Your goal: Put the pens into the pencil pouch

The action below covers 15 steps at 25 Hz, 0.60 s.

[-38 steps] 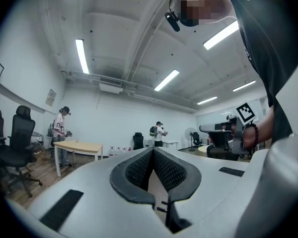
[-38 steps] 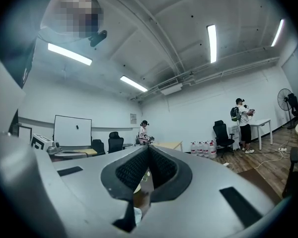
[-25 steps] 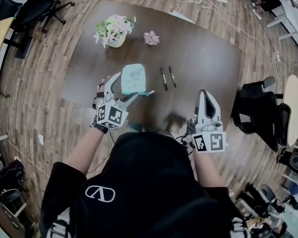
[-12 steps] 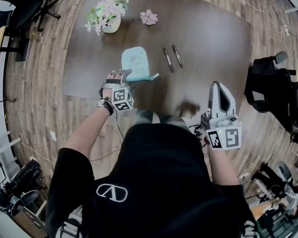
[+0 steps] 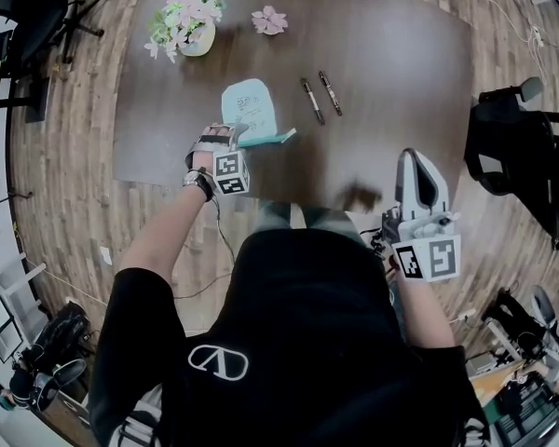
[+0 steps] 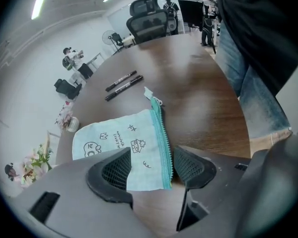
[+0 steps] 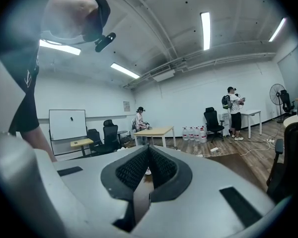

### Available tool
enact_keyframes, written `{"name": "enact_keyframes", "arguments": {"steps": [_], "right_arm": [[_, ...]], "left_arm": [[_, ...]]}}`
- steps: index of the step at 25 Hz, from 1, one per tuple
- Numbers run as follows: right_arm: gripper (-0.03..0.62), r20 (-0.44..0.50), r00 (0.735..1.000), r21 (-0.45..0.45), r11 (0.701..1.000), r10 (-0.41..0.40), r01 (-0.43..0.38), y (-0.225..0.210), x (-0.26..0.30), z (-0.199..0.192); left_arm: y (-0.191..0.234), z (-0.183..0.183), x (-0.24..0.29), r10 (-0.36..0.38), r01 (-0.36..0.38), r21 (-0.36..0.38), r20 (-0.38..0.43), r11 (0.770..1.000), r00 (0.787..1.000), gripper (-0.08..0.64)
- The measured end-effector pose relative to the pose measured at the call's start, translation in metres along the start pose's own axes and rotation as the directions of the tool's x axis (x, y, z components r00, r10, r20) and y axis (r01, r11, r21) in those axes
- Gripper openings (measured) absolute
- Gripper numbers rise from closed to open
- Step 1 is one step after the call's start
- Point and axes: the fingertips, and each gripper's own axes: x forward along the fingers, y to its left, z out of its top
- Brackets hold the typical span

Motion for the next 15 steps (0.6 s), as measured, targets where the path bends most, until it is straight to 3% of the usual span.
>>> {"name": "enact_keyframes", "arguments": {"steps": [9, 15], "right_arm": [[-0.009, 0.003, 1.000, 0.000, 1.000, 0.004, -0.004, 0.0032, -0.0003, 0.0013], [-0.009, 0.004, 1.000, 0.002, 1.000, -0.003, 0.003, 0.0070, -0.0023, 0.0003]], "left_arm": [[-0.0108, -0.0021, 0.0047, -0.048, 0.049, 0.021, -0.028, 0.999, 0.998, 0.061], [-0.0097, -0.0029, 0.0047, -0.097, 0.096, -0.046, -0.020, 0.994, 0.995, 0.021]]}}
